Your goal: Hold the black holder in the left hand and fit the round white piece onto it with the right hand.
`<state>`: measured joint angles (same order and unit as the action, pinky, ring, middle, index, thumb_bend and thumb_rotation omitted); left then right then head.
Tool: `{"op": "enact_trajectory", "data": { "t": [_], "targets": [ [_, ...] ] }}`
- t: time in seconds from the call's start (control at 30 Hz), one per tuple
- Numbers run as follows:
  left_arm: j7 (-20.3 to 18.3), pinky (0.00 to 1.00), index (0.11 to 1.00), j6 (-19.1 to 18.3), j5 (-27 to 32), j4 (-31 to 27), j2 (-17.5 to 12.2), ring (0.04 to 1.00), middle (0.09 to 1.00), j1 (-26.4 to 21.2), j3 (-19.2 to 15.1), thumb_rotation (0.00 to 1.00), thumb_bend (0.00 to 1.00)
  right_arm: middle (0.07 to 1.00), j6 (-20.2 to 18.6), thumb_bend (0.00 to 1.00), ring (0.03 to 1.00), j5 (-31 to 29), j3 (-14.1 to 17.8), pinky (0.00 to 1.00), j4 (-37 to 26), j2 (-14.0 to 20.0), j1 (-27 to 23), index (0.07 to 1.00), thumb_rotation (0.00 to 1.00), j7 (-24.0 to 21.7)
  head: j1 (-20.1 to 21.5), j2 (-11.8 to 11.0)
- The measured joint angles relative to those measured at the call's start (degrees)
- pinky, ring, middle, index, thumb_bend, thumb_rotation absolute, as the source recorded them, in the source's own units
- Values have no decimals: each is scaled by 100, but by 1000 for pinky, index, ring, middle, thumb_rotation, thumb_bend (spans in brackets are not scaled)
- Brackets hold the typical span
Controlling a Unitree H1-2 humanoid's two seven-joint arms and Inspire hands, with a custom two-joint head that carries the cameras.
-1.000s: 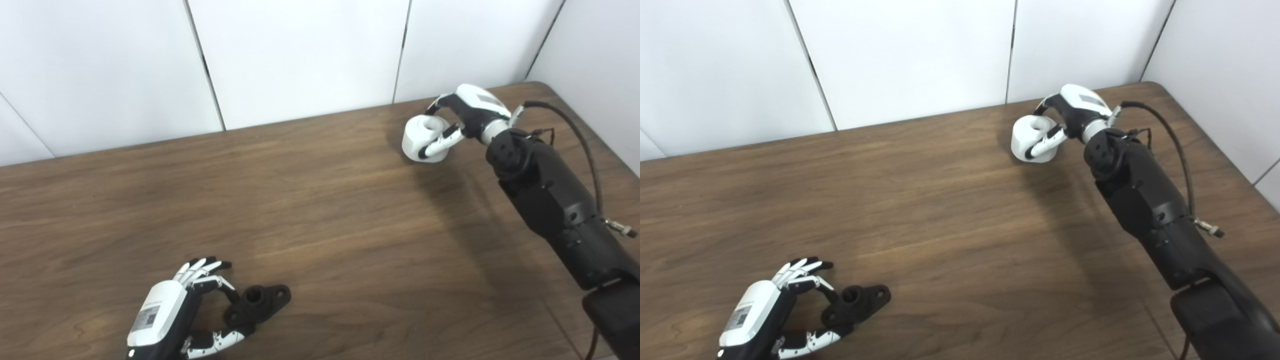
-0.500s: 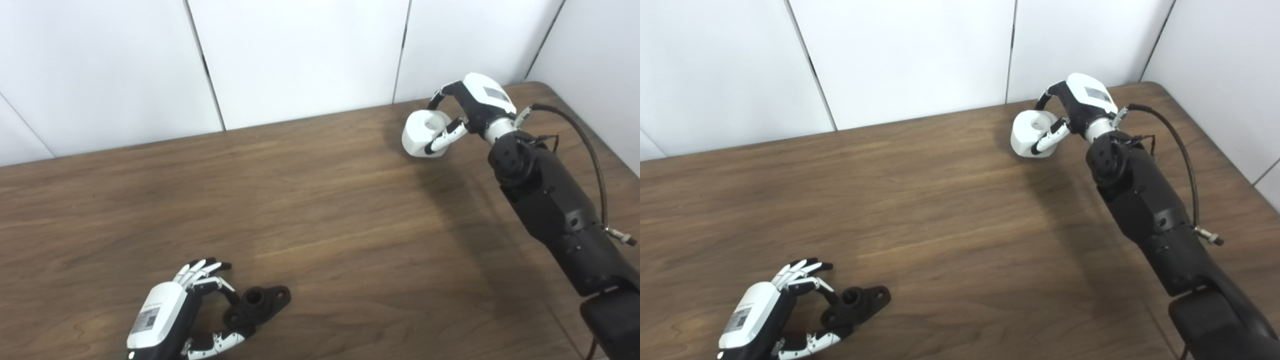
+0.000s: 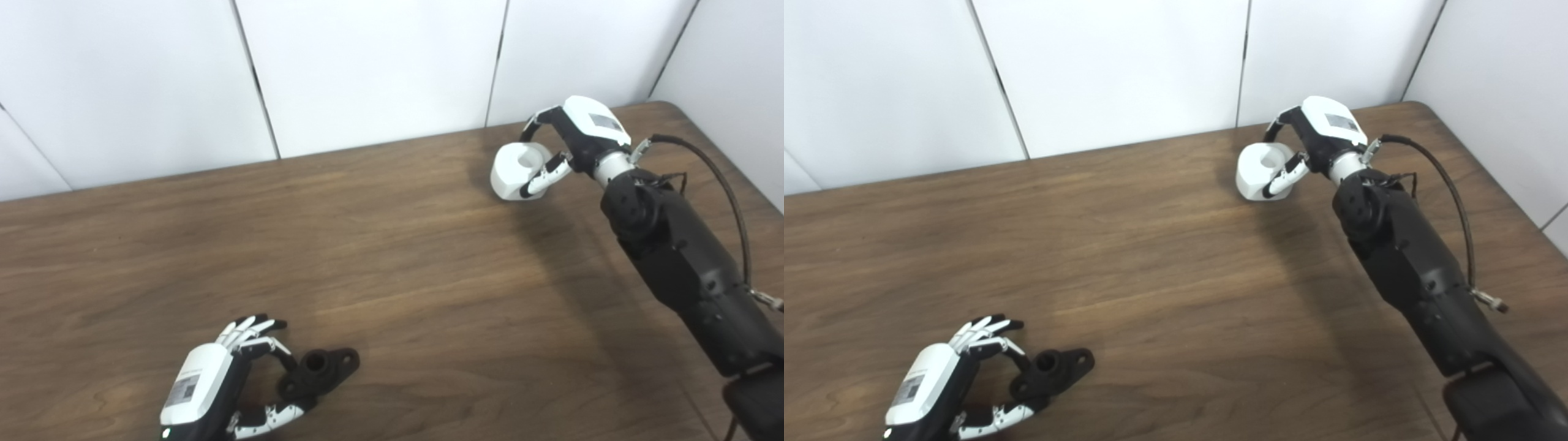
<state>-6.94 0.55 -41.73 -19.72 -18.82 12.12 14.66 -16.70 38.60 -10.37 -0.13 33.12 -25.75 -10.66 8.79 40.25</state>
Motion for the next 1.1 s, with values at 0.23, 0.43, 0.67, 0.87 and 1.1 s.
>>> {"op": "enact_trajectory", "data": {
  "t": [0.23, 0.43, 0.67, 0.87, 1.1],
  "targets": [
    [-221, 947, 493, -333, -282, -112, 163, 927, 855, -119, 140, 64, 499, 784, -108, 525, 865, 21, -106, 826, -1609, 91, 145, 482, 135, -1029, -395, 105],
    [-290, 951, 493, -573, -432, -208, 245, 935, 862, -146, 243, 63, 497, 799, -305, 525, 882, -12, -121, 971, -2636, 58, 255, 482, 134, -1761, -597, 202],
    [-473, 959, 493, -897, -615, -303, 342, 943, 863, -271, 402, 61, 498, 801, -420, 525, 893, -52, -262, 982, -3335, -362, 325, 481, 135, -2252, -756, 316],
    [-499, 950, 493, -960, -674, -323, 393, 937, 857, -302, 468, 60, 499, 803, -490, 526, 894, 5, -423, 1000, -3606, -715, 380, 480, 136, -2547, -861, 430],
    [-498, 942, 492, -987, -775, -341, 419, 933, 852, -321, 532, 60, 500, 805, -483, 526, 903, 86, -698, 1000, -3724, -1044, 379, 480, 137, -2752, -879, 466]
  ]
}}
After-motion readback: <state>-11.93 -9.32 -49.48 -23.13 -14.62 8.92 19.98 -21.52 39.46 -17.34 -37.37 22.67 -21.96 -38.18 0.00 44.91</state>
